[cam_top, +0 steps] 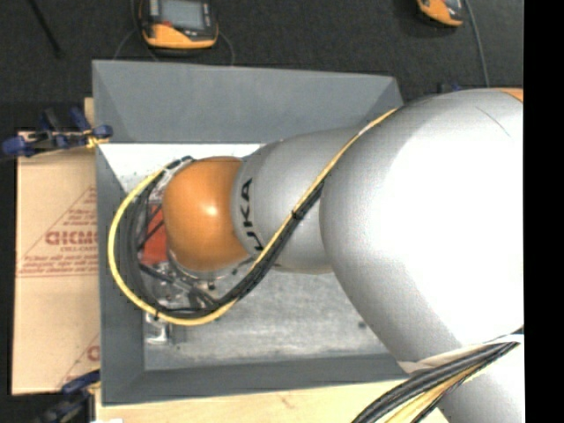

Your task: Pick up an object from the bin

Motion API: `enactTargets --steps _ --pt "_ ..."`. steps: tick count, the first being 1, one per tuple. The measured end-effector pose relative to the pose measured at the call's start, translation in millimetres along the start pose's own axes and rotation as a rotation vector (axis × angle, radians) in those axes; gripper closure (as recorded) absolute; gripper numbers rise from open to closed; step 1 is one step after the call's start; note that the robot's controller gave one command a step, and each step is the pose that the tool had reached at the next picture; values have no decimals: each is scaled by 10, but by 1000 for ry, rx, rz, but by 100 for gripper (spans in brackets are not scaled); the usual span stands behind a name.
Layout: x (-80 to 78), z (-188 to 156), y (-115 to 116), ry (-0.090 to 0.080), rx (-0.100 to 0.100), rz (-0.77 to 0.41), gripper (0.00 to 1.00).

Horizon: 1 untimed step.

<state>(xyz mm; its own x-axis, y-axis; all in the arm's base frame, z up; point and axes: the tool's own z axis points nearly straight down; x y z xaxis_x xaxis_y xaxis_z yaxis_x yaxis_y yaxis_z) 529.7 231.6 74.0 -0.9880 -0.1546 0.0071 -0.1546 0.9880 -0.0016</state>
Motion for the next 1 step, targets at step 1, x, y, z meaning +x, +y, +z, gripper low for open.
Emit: enactTargets --steps 1 --pt "65 -1041 -117 -18 -2 -22 100"
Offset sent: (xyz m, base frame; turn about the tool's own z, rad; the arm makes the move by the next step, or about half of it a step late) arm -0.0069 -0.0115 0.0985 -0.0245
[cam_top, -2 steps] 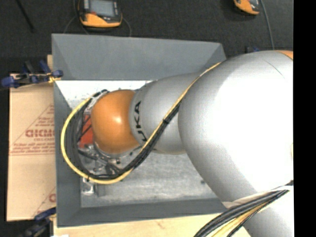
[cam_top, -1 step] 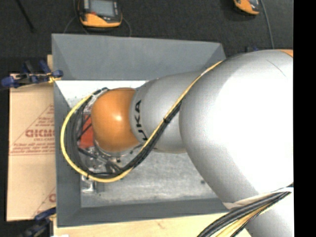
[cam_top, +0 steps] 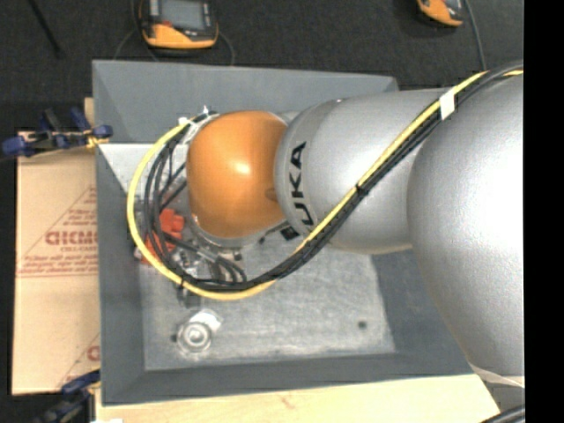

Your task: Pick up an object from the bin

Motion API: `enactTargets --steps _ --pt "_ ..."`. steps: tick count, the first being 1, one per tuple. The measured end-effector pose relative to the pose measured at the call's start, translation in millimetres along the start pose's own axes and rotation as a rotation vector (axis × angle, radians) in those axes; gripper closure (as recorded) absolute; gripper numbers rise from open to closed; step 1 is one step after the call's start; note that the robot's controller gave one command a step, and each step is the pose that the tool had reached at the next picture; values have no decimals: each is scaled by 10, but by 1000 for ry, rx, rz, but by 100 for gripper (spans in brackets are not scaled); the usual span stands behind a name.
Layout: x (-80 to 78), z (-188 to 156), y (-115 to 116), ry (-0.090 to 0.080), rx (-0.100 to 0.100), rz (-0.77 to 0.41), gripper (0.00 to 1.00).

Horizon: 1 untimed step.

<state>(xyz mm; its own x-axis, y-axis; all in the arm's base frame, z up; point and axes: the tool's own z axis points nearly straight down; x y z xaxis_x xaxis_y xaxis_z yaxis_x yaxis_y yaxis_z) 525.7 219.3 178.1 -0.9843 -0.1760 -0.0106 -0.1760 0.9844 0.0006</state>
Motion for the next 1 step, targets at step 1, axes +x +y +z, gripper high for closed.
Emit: enactTargets --steps 1 --pt "18 49 8 8 -1 1 0"
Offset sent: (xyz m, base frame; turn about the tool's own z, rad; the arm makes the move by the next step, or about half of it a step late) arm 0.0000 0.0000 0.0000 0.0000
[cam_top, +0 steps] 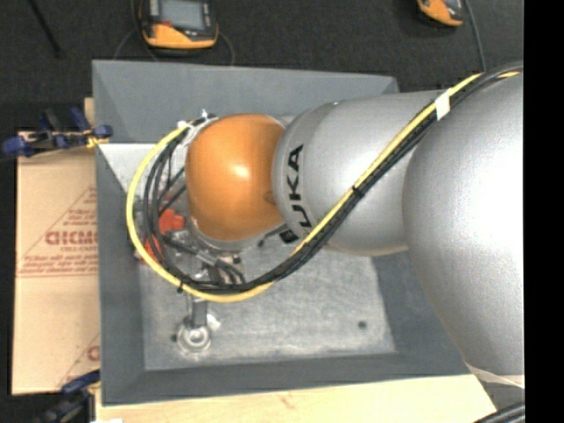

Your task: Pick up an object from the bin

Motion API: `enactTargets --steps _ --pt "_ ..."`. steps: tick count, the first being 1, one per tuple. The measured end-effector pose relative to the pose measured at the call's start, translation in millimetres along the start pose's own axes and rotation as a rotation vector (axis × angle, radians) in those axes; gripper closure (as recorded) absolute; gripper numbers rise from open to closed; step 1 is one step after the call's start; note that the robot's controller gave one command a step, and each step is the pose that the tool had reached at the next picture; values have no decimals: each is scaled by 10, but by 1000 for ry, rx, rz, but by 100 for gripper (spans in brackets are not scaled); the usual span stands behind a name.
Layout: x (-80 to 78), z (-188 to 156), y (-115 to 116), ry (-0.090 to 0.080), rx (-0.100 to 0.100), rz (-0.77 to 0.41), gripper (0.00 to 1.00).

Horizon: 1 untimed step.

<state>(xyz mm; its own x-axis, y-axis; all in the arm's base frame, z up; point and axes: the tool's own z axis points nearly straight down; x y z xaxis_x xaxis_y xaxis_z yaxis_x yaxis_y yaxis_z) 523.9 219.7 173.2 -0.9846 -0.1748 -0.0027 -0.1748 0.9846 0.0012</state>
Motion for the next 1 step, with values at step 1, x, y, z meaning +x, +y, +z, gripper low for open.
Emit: enactTargets --steps 1 --pt "373 1065 -264 9 3 -129 0"
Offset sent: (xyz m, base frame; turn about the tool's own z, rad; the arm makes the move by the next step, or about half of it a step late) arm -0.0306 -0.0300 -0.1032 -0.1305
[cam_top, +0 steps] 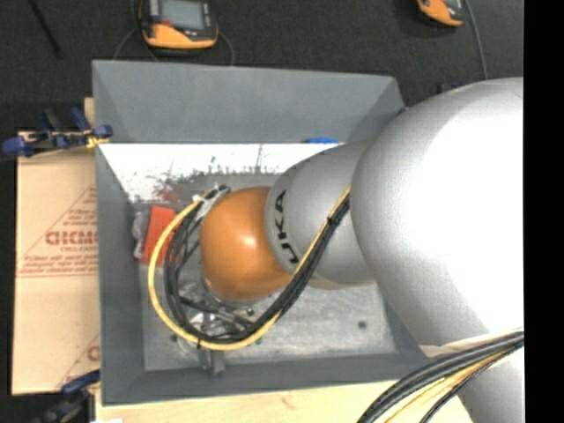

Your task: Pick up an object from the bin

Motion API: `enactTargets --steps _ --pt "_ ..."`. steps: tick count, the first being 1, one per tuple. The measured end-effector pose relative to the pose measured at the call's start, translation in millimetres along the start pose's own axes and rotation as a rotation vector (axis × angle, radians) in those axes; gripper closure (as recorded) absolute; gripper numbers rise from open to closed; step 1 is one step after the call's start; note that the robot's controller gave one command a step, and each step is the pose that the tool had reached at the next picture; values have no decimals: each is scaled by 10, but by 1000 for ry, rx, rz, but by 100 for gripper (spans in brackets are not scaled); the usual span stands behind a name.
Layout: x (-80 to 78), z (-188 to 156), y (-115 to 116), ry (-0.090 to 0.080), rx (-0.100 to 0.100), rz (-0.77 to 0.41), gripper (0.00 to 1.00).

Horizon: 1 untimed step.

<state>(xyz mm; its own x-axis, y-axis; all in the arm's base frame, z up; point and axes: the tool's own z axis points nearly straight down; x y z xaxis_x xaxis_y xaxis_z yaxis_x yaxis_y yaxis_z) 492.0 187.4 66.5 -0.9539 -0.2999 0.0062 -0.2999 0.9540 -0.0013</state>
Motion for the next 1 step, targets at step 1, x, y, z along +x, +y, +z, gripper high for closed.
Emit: enactTargets --steps 1 --pt "-39 -63 18 -11 -3 4 100"
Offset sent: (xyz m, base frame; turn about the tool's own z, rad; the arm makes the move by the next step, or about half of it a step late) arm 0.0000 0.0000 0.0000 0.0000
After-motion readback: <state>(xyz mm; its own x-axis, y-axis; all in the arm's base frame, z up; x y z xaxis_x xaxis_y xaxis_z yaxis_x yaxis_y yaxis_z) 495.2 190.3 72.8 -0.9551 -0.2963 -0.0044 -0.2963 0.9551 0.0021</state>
